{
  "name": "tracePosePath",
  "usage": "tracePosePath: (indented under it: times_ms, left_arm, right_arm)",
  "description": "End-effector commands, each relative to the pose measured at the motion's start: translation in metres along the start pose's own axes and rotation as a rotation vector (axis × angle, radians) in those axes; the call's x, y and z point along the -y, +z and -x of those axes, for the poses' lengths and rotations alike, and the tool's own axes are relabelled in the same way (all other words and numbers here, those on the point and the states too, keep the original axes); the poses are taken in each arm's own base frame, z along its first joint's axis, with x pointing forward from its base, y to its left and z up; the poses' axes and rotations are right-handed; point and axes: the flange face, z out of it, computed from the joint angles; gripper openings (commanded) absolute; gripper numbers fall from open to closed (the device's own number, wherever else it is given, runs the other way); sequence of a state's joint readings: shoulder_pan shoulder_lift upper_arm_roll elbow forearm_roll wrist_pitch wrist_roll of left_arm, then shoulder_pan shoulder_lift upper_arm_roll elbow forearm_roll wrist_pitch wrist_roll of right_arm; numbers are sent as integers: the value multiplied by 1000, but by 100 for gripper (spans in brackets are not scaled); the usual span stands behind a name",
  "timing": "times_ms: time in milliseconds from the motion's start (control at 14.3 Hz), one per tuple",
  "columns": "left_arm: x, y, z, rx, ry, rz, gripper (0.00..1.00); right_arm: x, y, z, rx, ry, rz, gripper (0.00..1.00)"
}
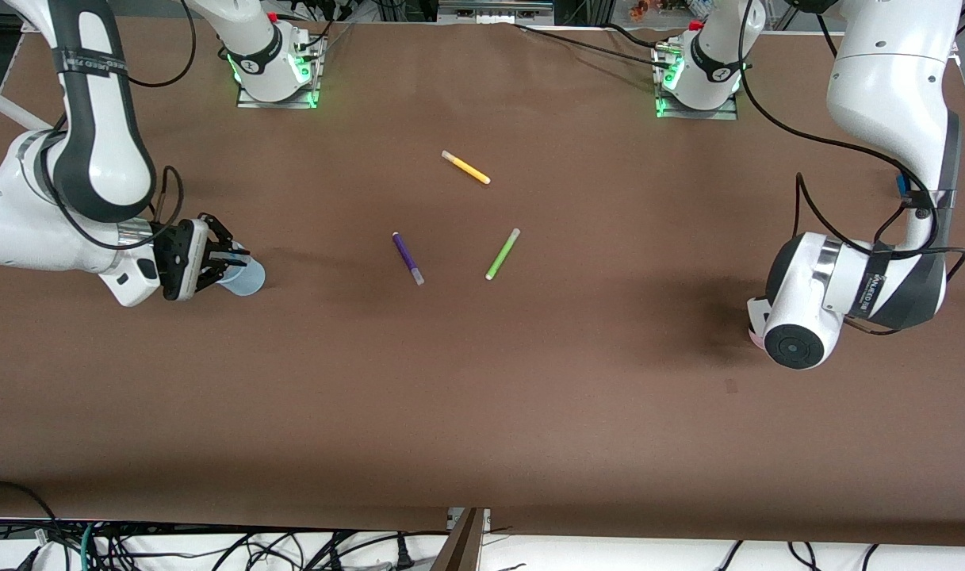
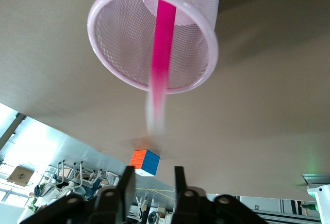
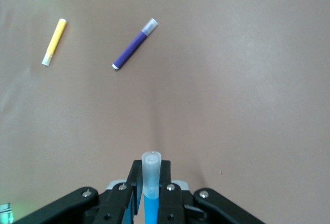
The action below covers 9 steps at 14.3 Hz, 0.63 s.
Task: Place pink and blue markers in matching cups
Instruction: 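Drop the blue marker into the blue cup while the left gripper drops pink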
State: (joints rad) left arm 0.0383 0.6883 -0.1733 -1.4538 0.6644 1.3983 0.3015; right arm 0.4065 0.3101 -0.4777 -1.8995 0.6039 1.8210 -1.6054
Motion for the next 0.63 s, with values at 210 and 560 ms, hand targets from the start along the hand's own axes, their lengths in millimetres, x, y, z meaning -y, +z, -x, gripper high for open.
tracePosePath:
  times_ms: [210,560]
  left_arm:
    - [8,-39,26,-84,-29,27,100]
    - [41,-132,128,-405,-131,257,100]
  right_arm:
    - [-2,12,51,-145,-169,-2,1]
    - [-5,15,68,-177,-207,3,65]
